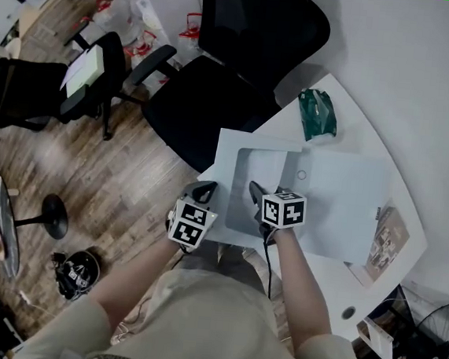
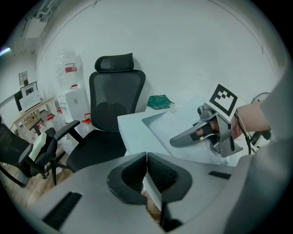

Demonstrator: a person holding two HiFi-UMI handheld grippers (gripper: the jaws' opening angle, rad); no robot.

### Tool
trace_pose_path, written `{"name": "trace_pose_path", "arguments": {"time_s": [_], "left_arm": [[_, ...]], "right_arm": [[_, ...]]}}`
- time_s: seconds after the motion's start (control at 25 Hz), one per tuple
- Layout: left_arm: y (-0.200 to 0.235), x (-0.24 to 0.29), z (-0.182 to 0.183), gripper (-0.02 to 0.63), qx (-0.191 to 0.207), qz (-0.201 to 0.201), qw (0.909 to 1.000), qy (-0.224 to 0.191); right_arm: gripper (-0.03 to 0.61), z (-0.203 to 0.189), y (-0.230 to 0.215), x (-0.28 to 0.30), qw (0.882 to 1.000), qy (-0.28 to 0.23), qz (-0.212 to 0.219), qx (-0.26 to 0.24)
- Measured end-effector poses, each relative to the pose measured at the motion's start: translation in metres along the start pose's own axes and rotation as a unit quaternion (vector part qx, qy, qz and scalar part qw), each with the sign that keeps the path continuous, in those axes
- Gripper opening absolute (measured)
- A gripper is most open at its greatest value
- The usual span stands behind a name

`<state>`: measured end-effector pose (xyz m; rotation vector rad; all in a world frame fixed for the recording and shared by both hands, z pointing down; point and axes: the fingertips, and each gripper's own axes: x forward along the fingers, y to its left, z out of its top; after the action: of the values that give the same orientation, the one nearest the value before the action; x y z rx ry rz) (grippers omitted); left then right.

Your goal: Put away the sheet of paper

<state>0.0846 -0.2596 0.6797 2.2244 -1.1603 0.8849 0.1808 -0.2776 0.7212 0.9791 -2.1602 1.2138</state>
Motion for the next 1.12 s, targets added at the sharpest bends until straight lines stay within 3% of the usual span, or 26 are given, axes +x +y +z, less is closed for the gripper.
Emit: {"name": "trace_pose_path", "arguments": {"time_s": [0.08,0.12,0.24,0.48,0.72,0.96,1.12], "left_arm": [[-0.001,0.0,0.0,0.023,0.0,-0.003,1.0,0.001],[-0.001,0.0,0.001,0.024,0.0,-0.005,1.0,0.001],[-0.001,0.0,0.001,0.024,0.001,-0.009,1.0,0.003],[-0.001,0.001,-0.001,0.023,0.014,-0.005,0.9997,0.017],[0.0,-0.005,0.005,0.025,0.03,-0.013,0.9991,0.026],[0.005,-0.033,0.04,0.025,0.039,-0.013,0.9991,-0.006],[0.006,-0.064,0.082,0.025,0.051,-0.012,0.9973,-0.052]], "right_arm": [[0.036,0.0,-0.003,-0.002,1.0,0.003,-0.013,-0.001],[0.106,0.0,-0.005,-0.004,1.0,0.006,-0.023,-0.007],[0.206,0.005,-0.01,-0.011,0.998,0.011,-0.058,-0.037],[0.334,0.009,-0.031,-0.032,0.991,0.01,-0.125,-0.055],[0.334,0.025,-0.038,-0.072,0.984,-0.023,-0.162,-0.065],[0.257,0.064,-0.012,-0.124,0.977,-0.096,-0.167,-0.091],[0.207,0.092,0.013,-0.17,0.967,-0.155,-0.17,-0.113]]}}
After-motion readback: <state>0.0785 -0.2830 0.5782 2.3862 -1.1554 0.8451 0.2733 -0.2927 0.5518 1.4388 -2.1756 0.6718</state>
